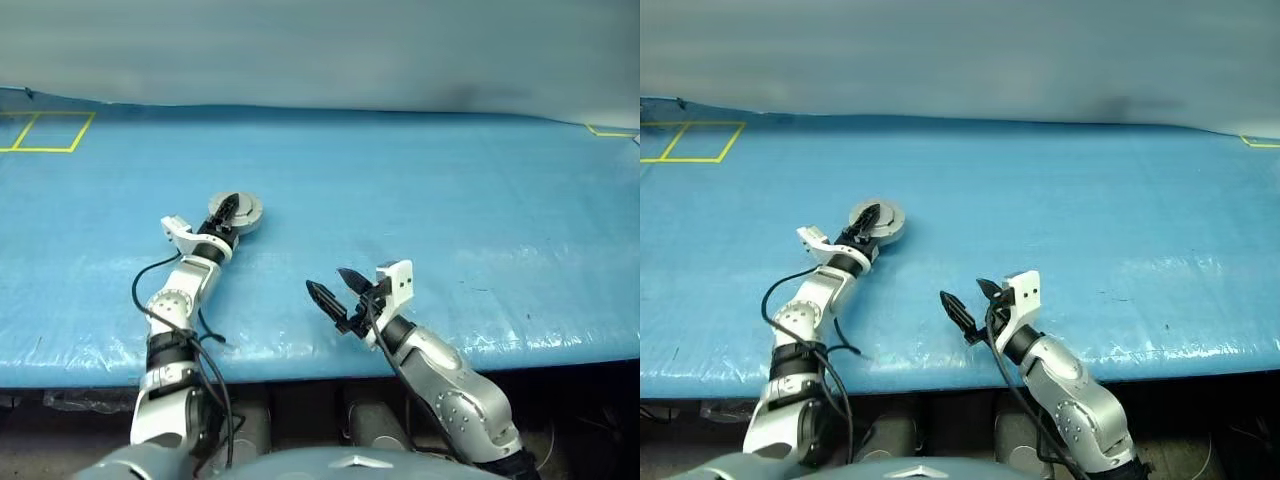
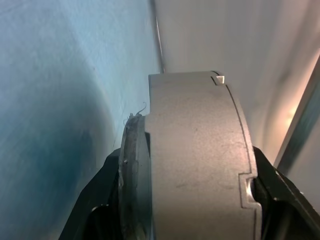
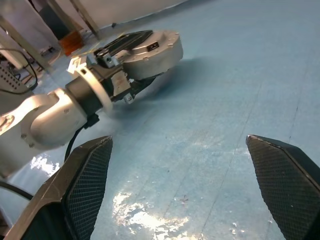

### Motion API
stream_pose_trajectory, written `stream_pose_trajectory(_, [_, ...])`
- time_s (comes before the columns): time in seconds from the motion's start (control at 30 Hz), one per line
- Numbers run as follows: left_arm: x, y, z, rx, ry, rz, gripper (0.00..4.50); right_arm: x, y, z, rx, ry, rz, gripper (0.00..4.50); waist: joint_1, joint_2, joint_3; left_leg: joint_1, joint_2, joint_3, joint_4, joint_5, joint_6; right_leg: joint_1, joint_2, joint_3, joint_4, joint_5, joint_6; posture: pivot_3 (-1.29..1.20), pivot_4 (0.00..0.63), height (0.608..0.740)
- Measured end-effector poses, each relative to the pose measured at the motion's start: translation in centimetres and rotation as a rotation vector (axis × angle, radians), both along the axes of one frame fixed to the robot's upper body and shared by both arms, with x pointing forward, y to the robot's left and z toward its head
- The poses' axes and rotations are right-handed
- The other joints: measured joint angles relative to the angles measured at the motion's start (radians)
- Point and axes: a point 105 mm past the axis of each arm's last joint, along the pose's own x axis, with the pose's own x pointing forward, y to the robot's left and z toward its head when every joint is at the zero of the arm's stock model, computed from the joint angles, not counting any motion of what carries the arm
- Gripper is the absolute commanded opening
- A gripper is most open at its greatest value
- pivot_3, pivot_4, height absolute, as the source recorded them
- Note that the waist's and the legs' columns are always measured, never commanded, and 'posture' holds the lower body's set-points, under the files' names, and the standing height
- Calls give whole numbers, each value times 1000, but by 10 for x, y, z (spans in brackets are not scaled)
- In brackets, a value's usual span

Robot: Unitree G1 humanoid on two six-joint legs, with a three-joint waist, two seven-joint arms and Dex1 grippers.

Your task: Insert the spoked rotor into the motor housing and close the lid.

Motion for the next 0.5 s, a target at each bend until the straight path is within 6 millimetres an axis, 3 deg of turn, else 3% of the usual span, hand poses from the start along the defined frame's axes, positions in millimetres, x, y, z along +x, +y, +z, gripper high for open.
stream_pose_trajectory(0.13, [22,1,2,37,26,30,2454,-4,1,-11,-106,-67,-1,4500,-1,0,0,-4,-1,0,0,-1,1,-1,-1,0,-4,2,-1,0,150,740])
stream_pose_trajectory(0.5, [49,0,4,189,76,55,2454,-7,1,-26,-152,-46,-28,4500,4,-1,0,-6,-1,-2,1,-1,1,-3,-1,-2,-4,4,-4,0,150,740])
